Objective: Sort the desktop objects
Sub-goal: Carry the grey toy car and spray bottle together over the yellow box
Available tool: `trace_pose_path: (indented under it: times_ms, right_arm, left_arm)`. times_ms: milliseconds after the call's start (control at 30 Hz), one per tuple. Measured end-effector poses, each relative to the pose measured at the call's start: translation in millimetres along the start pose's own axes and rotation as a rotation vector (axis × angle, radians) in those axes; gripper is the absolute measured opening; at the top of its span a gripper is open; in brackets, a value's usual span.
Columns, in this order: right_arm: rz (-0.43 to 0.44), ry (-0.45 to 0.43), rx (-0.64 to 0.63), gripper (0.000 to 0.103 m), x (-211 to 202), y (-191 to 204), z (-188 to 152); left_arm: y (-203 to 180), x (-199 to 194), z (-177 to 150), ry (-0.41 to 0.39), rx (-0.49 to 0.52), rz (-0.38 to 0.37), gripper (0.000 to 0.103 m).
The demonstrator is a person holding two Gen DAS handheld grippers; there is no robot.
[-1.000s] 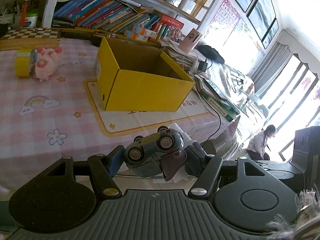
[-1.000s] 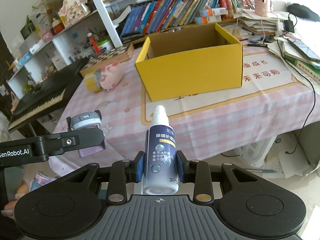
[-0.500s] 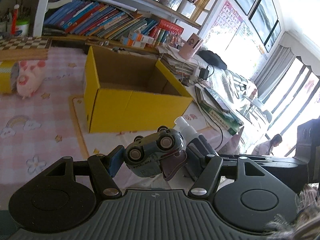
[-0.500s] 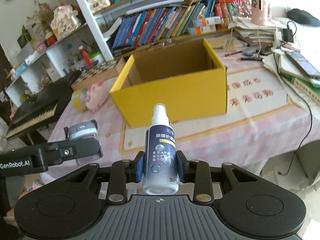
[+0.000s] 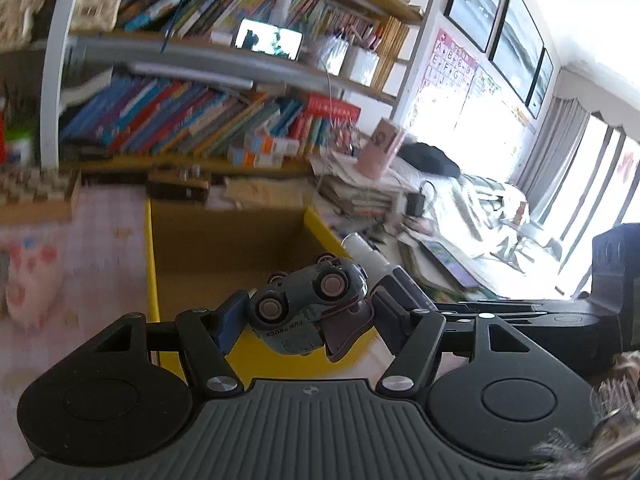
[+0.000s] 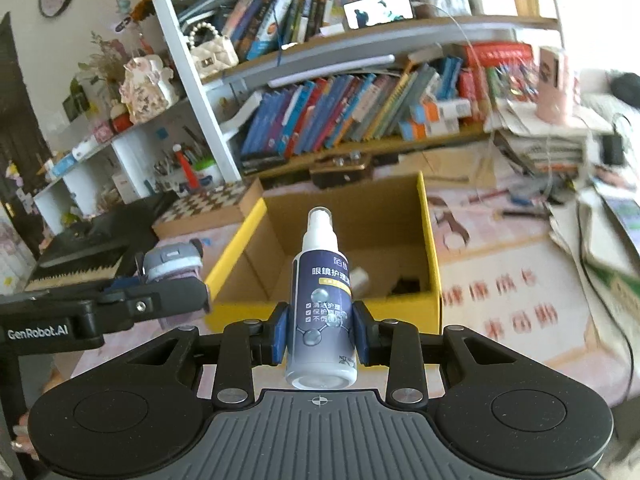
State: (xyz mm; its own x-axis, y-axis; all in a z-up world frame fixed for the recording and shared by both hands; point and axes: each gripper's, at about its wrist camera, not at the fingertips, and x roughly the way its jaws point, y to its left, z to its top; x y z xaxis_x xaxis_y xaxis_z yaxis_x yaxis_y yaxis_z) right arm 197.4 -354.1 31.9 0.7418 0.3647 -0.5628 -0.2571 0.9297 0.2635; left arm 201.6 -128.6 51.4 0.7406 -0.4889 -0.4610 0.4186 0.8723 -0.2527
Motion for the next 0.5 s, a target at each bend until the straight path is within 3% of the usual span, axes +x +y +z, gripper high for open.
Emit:
trace_pose_path:
  times_ms: [167, 500]
  right_arm:
    - [0.001, 0.044, -0.160, 0.033, 42.9, -6.4, 20.2]
    - [-0.024, 0.197, -0.408, 0.033, 125.4, -12.3, 35.1]
  left_arm:
    - [13.3, 43.9, 15.9, 0.030, 0.026, 0.064, 0.064]
    - [33.0, 124.0, 13.0, 0.215, 0.122, 0.194, 0.064]
